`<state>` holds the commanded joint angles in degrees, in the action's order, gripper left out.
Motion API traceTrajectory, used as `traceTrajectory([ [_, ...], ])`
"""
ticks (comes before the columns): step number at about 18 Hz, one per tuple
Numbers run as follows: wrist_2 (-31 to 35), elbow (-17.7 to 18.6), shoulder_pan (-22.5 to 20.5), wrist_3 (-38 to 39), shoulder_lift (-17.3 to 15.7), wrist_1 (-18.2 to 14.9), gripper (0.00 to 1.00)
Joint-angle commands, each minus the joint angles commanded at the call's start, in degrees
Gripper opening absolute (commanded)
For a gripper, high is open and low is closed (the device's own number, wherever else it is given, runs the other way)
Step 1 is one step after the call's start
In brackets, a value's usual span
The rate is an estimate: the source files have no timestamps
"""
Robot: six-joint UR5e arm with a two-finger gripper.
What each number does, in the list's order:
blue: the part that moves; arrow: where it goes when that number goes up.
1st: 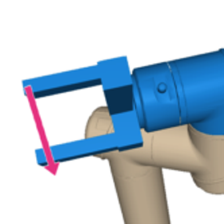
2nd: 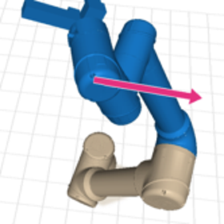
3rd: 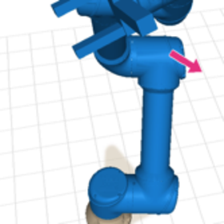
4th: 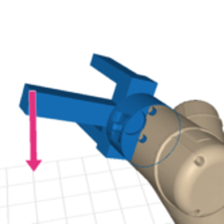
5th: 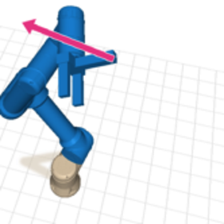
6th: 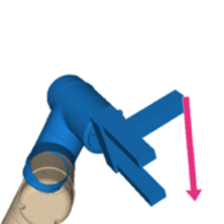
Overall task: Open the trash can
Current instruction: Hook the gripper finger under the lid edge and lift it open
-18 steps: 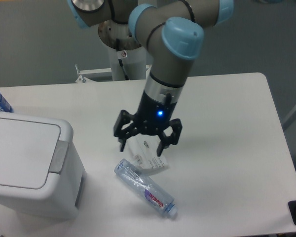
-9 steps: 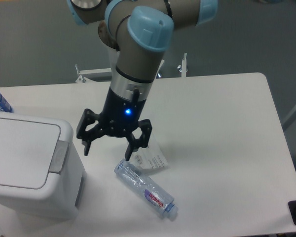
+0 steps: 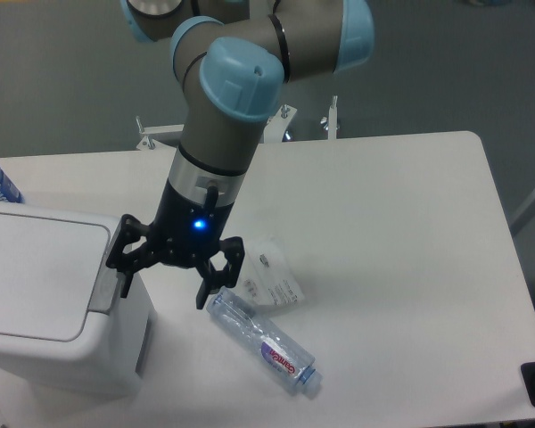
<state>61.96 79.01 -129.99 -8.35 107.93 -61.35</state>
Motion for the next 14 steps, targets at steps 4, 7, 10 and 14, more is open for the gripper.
traceTrajectory([
  [4, 0.17, 0.53, 0.96, 0.18, 0.0, 0.0, 1.0],
  [7, 0.26, 0.7, 1.32, 0.18, -0.09, -0.09, 1.0],
  [10, 0.35, 0.79, 1.41, 0.18, -0.09, -0.09, 1.0],
  [14, 0.44, 0.88, 1.41, 0.18, -0.09, 0.0, 1.0],
])
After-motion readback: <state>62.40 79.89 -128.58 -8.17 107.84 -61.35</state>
